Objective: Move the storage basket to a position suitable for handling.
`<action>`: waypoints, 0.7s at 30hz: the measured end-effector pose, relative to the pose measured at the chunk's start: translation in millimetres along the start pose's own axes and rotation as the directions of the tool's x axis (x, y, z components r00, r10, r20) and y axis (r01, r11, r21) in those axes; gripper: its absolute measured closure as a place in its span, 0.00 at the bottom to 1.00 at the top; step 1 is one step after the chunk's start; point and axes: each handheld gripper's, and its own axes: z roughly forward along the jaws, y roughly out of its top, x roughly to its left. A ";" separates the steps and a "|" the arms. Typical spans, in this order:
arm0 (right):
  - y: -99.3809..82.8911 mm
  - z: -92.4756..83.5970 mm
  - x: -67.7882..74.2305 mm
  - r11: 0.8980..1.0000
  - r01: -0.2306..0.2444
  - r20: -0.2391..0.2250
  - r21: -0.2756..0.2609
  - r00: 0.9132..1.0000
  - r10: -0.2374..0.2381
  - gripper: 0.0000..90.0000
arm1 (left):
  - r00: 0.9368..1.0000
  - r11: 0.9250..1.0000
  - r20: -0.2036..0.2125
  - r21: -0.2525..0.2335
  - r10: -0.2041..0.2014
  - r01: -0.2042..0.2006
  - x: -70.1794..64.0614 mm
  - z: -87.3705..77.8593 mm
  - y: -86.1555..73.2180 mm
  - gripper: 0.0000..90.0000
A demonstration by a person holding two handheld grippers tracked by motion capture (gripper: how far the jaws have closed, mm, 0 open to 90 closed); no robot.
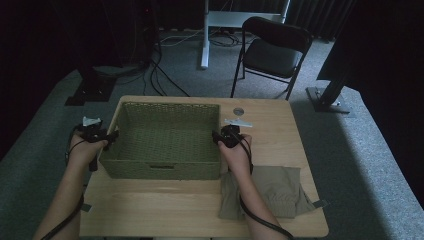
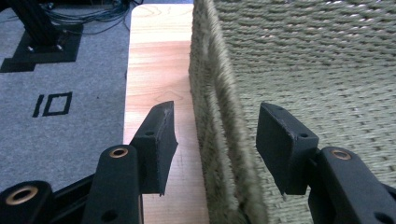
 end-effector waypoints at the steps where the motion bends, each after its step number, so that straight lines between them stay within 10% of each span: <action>1: 0.2 -0.1 0.4 1.000 -0.001 0.000 0.003 1.000 0.001 0.69 | 1.000 1.000 0.003 -0.004 -0.006 0.006 -0.1 1.9 -0.8 0.57; 8: 3.4 0.4 2.7 0.999 0.020 0.045 0.034 0.999 -0.021 0.79 | 1.000 1.000 0.022 -0.009 -0.022 0.022 -2.8 7.3 -2.0 0.82; 21: 12.1 7.5 -2.2 0.998 0.033 0.055 0.044 0.998 -0.035 0.82 | 0.999 0.999 0.022 0.029 -0.043 0.042 -7.2 9.9 3.9 0.89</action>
